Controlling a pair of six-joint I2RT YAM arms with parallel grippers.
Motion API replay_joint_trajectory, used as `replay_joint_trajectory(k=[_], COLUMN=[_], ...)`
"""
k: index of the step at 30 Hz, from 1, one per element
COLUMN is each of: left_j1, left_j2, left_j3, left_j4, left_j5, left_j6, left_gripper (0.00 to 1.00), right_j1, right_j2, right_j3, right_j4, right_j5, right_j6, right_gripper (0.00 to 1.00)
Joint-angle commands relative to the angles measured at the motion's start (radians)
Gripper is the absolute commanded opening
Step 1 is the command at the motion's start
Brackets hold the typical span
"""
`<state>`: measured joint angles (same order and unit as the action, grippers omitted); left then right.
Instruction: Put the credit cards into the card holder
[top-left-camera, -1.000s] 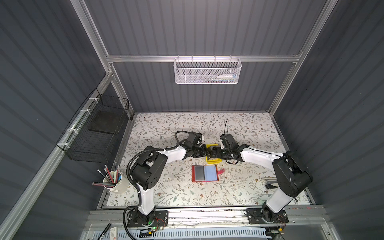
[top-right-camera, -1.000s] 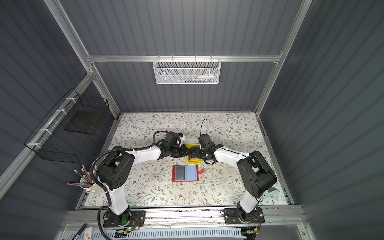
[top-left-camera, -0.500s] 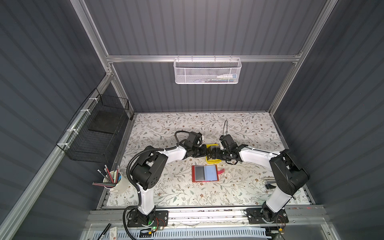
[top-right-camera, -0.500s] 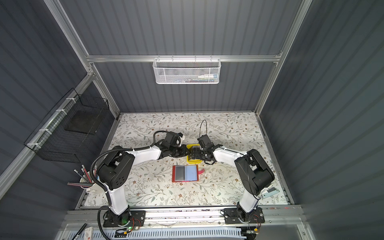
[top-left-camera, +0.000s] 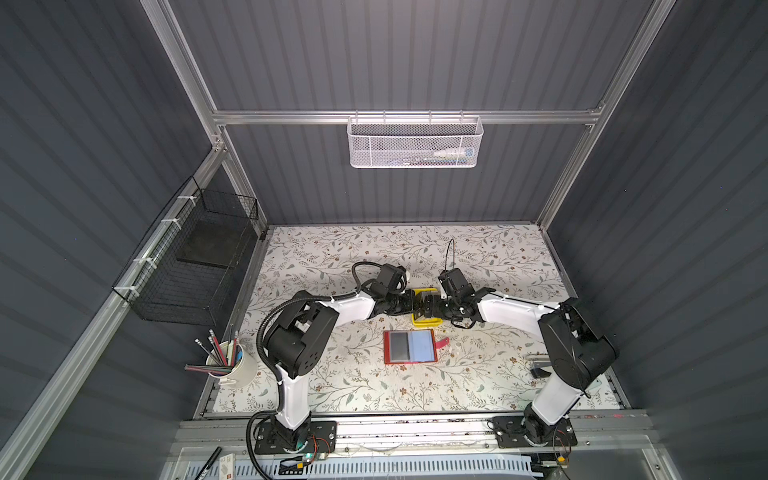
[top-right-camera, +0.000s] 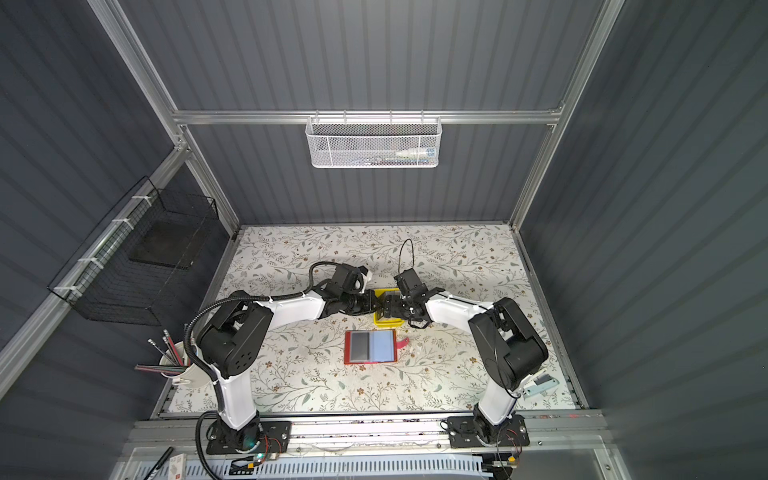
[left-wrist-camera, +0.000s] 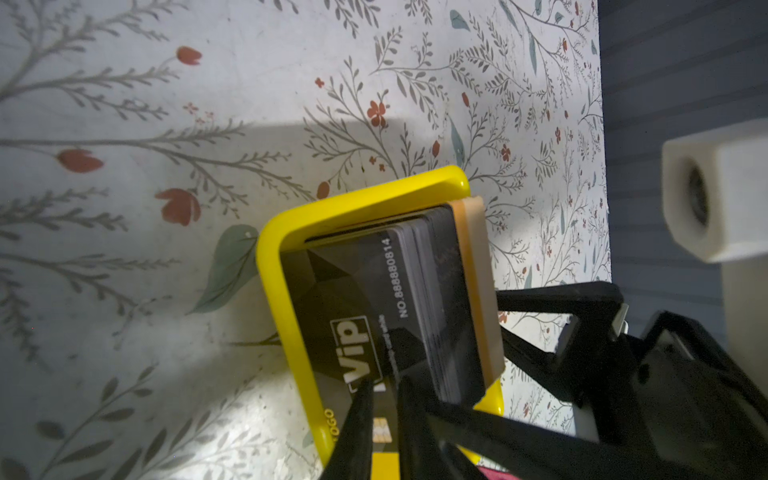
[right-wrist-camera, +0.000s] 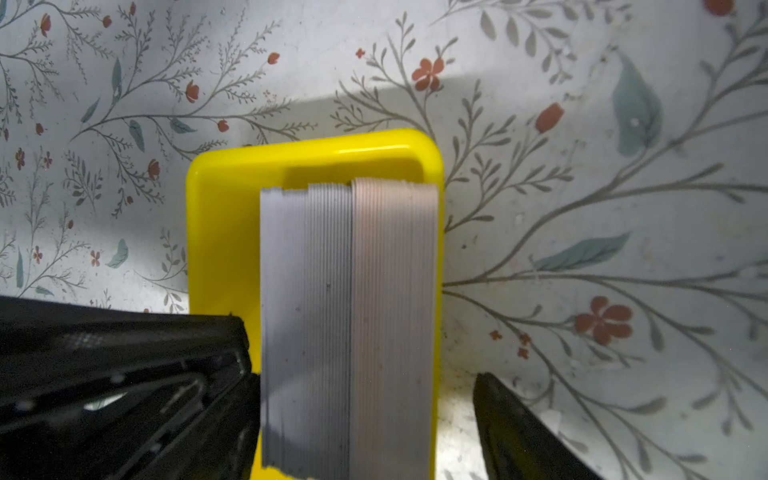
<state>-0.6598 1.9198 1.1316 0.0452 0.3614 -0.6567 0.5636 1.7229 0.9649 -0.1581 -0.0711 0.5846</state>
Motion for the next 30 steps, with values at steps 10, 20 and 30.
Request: replay_joint_trajectory(k=[10, 20, 30], left_j1=[-0.003, -0.003, -0.003], left_j2=[0.024, 0.009, -0.025], left_j3=[-0.001, -0.011, -0.007], left_j4=[-0.065, -0.042, -0.033], left_j5=[-0.025, -0.013, 0.003], left_j6=[0.029, 0.012, 0.004], left_gripper=[0.14, 0.14, 0.16], right_j1=[-0.010, -0.012, -0.001], right_j2=[-0.056, -0.081, -0.103], right_j3=[0.023, 0.013, -0.047], right_j4=[-0.069, -0.092, -0.077], right_j5=[0.071, 0.056, 0.000], right_j6=[-0.028, -0.037, -0.040], right_gripper=[0.81, 0.81, 0.81])
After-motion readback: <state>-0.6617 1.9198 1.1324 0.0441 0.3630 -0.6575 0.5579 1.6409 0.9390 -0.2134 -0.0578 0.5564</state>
